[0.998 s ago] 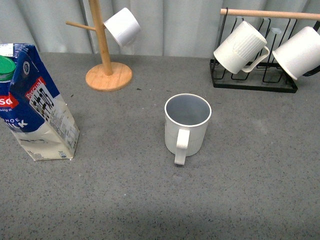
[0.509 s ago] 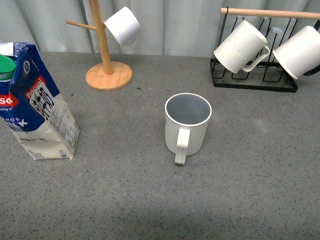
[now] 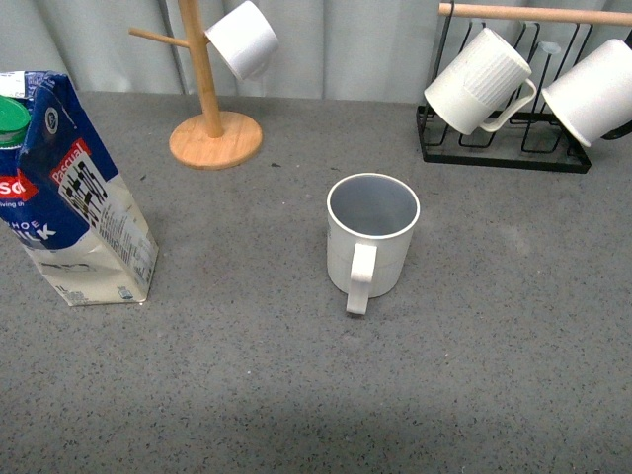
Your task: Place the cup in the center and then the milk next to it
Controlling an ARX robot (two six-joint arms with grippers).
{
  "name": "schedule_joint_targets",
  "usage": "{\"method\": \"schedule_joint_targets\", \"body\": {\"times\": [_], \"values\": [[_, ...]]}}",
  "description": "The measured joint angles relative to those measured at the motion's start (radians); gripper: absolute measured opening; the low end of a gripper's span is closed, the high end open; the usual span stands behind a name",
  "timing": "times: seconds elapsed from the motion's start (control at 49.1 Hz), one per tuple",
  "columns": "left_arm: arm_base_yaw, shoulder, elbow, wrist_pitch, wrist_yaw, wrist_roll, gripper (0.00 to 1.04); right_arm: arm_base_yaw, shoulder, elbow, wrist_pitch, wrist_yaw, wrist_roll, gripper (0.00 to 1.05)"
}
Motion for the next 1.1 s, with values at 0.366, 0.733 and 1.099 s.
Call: {"method": "schedule_joint_targets", "body": {"times": [0.366, 0.733, 1.099], "values": [[0.000, 0.000, 0.000, 0.000, 0.000, 0.000, 0.98, 0.000, 0.000, 0.000, 0.000, 0.000, 0.000, 0.96], [-0.003, 0.004, 0.001, -0.007, -0.010, -0.003, 0.98, 0.000, 0.000, 0.000, 0.000, 0.000, 0.001, 0.95], [0.089, 0.706, 0.114, 0.414, 0.082, -0.032, 0.98, 0.000, 0.000, 0.000, 0.000, 0.000, 0.001, 0.95]]}}
